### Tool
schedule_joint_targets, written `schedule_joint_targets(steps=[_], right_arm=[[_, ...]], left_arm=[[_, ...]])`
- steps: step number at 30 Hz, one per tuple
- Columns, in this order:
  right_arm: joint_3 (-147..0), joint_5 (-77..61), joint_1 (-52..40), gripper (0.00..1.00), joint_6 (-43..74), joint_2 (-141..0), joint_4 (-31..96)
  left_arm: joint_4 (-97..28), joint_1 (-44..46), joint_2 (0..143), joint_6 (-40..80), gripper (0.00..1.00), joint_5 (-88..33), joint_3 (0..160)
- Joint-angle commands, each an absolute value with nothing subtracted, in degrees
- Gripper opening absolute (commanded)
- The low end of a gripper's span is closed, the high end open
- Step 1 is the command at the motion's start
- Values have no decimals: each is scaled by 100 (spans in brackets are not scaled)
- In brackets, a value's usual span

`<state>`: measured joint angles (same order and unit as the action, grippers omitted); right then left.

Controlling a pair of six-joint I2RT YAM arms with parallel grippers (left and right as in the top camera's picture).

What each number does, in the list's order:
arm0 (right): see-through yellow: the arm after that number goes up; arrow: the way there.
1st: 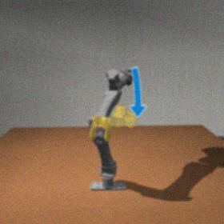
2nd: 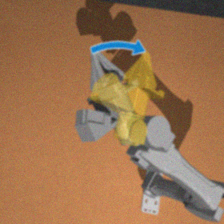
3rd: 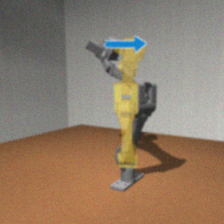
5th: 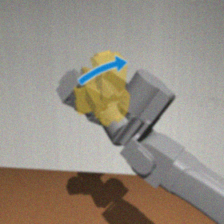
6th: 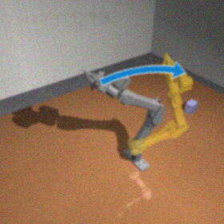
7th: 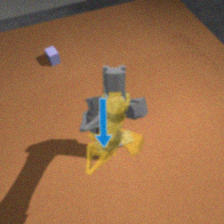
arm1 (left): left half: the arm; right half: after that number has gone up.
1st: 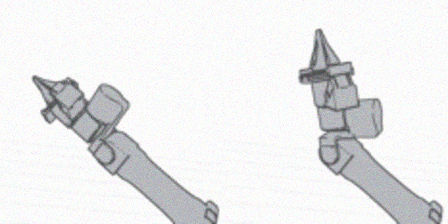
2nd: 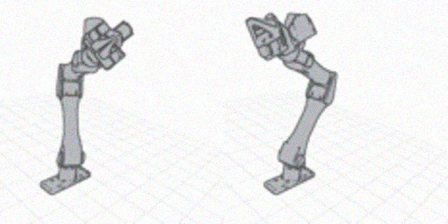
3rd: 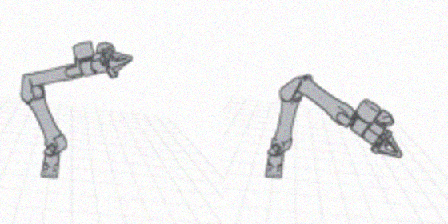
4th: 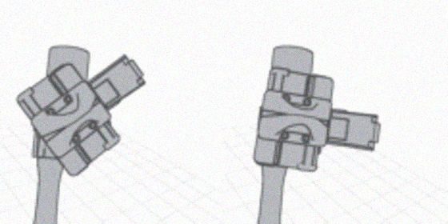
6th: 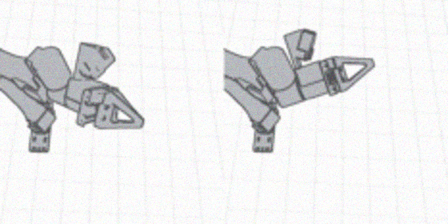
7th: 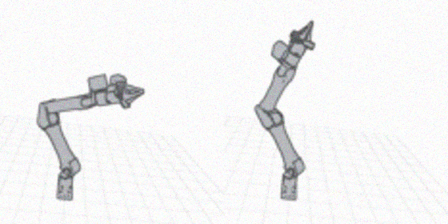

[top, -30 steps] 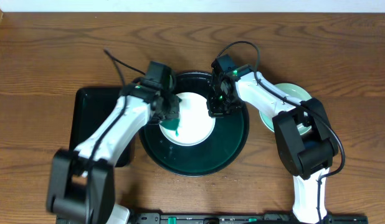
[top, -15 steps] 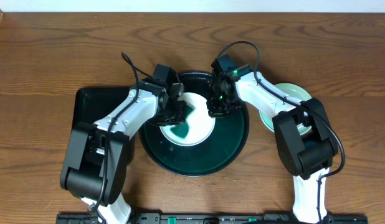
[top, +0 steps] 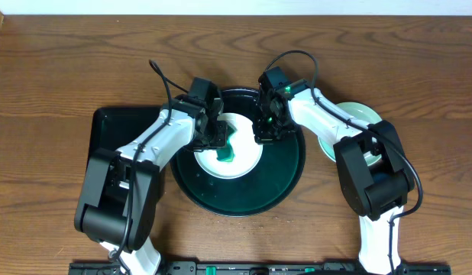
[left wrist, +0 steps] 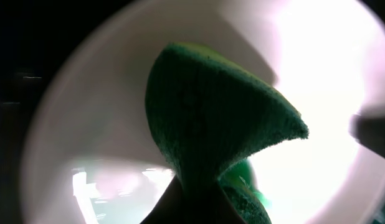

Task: Clean dirty plates on tray and stack at the side

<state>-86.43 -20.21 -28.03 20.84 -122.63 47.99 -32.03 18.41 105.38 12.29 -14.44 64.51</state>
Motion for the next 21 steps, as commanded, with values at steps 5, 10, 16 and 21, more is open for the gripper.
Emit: schedule_joint_targets(steps=[5, 10, 16, 21], right_arm=[[-8606, -2023, -2823, 1, 2097, -12324, 4838], [-8606, -2047, -2823, 1, 2097, -12324, 4821], [-8606, -2047, -2823, 1, 2095, -12324, 4821], [-8606, -2069, -2823, 1, 2051, -12324, 4821]], left_arm=[[-3625, 2043, 10610, 1516, 7, 1264, 6479], [-3747, 2292, 10610, 1533, 7, 1100, 6479], [-3745, 2397, 10610, 891, 7, -1022, 6479], [-3747, 2320, 10595, 576, 7, -1688, 6486]])
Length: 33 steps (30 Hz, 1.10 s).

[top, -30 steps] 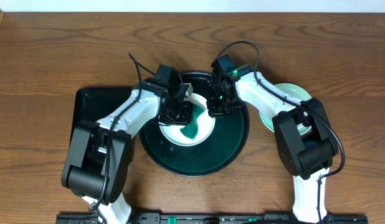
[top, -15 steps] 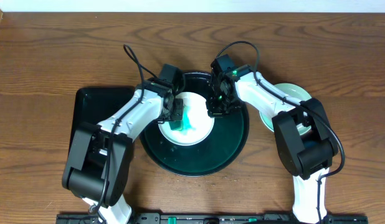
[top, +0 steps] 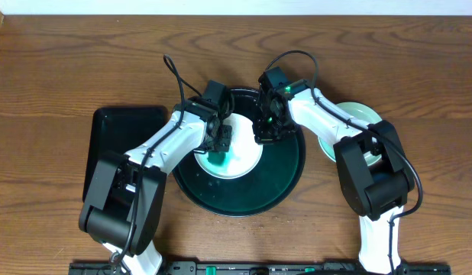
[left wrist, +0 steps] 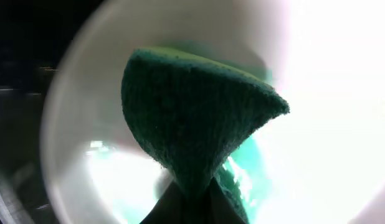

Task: Clean dirty plates on tray and stack at the side

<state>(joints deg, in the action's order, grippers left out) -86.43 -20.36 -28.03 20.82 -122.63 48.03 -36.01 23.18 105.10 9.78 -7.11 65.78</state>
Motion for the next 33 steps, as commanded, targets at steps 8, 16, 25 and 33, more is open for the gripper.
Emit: schedule_joint_targets(steps=[8, 16, 25, 33], right_arm=[[-8606, -2108, -2823, 1, 2051, -12324, 4801], [-8606, -2108, -2823, 1, 2053, -12324, 4801], [-8606, -2108, -2821, 1, 2010, -12324, 4818], [-8606, -2130, -2816, 1, 2010, -12324, 4803]], left_arm=[[-3352, 1684, 10595, 305, 7, -2873, 6646], [-3365, 1461, 10648, 329, 7, -958, 6582], [-3671, 1588, 10737, 709, 7, -1358, 6399], [-3704, 1577, 10737, -51, 7, -3752, 6405]])
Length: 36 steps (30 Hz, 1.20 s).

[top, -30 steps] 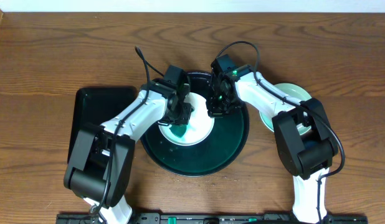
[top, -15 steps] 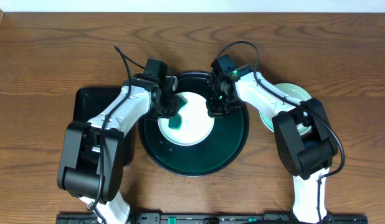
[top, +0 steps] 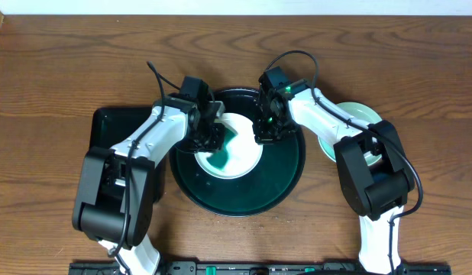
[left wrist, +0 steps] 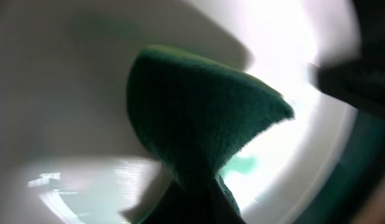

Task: Clean dirty plates on tray and stack at the side

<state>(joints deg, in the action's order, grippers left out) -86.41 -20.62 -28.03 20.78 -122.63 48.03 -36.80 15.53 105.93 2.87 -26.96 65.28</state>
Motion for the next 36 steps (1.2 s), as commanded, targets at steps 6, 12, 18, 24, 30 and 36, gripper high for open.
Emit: schedule_joint_targets(steps=[6, 12, 18, 24, 30, 36], right_arm=[[-8606, -2130, -2818, 1, 2010, -12324, 4812], [-8606, -2130, -2818, 1, 2010, -12324, 4801], [-8606, -2130, -2818, 1, 2012, -12324, 4794], [-8606, -2130, -2818, 1, 2012, -12324, 4779], [-8606, -2130, -2818, 1, 2012, -12324, 4797], [-8606, -2130, -2818, 1, 2012, -12324, 4803]], left_arm=[[-3367, 1444, 10737, 178, 7, -2980, 6410], [-3376, 1385, 10737, 1463, 7, -281, 6407], [-3883, 1398, 10737, 2180, 7, 543, 6410], [-4018, 1531, 10737, 1747, 7, -489, 6410], [-3776, 1594, 10737, 534, 7, -3730, 6410], [-3135, 1575, 10737, 587, 7, -3942, 6410]])
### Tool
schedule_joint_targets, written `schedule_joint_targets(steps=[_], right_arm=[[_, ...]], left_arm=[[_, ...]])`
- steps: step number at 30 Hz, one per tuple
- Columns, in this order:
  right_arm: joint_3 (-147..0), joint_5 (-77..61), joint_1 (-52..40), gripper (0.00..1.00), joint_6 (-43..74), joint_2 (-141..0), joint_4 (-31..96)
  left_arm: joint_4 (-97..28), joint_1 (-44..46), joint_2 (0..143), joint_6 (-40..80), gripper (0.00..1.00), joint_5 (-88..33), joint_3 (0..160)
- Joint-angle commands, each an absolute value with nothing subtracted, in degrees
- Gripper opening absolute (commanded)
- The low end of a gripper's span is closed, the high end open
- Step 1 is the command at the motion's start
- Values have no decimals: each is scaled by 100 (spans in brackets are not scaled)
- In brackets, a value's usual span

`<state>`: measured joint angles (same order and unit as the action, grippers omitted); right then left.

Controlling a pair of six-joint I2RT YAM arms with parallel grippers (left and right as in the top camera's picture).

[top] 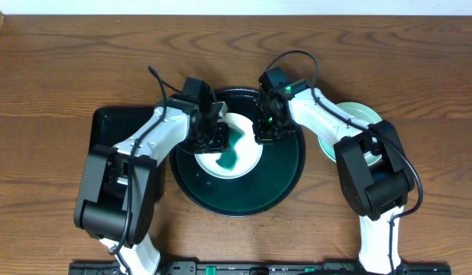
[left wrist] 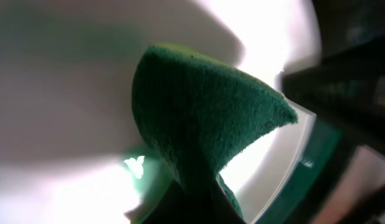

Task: Clean dirty plates on tray and stack at the side

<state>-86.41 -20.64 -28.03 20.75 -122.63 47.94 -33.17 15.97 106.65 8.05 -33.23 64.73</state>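
A white plate [top: 247, 130] lies on the round dark green tray [top: 282, 172]. My left gripper [top: 214, 137] is shut on a green sponge [top: 234, 147], which is pressed on the plate's middle. In the left wrist view the sponge [left wrist: 205, 130] fills the centre over the bright plate [left wrist: 68, 74]. A green soapy smear shows under it. My right gripper [top: 265, 131] sits on the plate's right rim and looks shut on it. Its dark fingers [left wrist: 342, 93] cross the plate's edge in the left wrist view.
A pale green plate [top: 357, 121] lies on the wooden table right of the tray, partly under the right arm. A black rectangular tray [top: 114, 130] sits at the left under the left arm. The round tray's rim [left wrist: 317, 162] runs just beyond the plate.
My left gripper and the sponge have shifted a little to the right, from the plate's left part toward its middle. The right arm has not moved.
The sponge was on the plate's middle, then at its lower left with the left arm reaching further across, then at the left side, and now near the middle again. All along the right gripper stayed at the plate's right rim.
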Motion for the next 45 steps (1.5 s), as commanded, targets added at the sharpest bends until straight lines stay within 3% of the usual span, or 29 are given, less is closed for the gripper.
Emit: schedule_joint_targets(steps=[1, 13, 20, 29, 34, 45], right_arm=[[-8606, -2130, -2821, 1, 2012, -12324, 4803], [-8606, -2132, -2823, 1, 2012, -12324, 4803], [-8606, -2130, -2821, 1, 2010, -12324, 4823], [-8611, -2102, -2829, 1, 1984, -12322, 4827], [-8626, -2029, -2899, 1, 1776, -12138, 4827], [-8626, 1396, -3798, 1, 1870, -11102, 4980]], left_arm=[[-3024, 1562, 10737, 628, 7, -3933, 6410], [-3197, 1485, 10737, 1815, 7, -2139, 6490], [-5100, 1492, 10694, 1472, 7, -580, 7533], [-6770, 1450, 10315, 1177, 7, -224, 8962], [-7078, 1076, 9937, 1050, 7, 34, 9153], [-6914, -506, 9856, 1013, 8, 84, 8919]])
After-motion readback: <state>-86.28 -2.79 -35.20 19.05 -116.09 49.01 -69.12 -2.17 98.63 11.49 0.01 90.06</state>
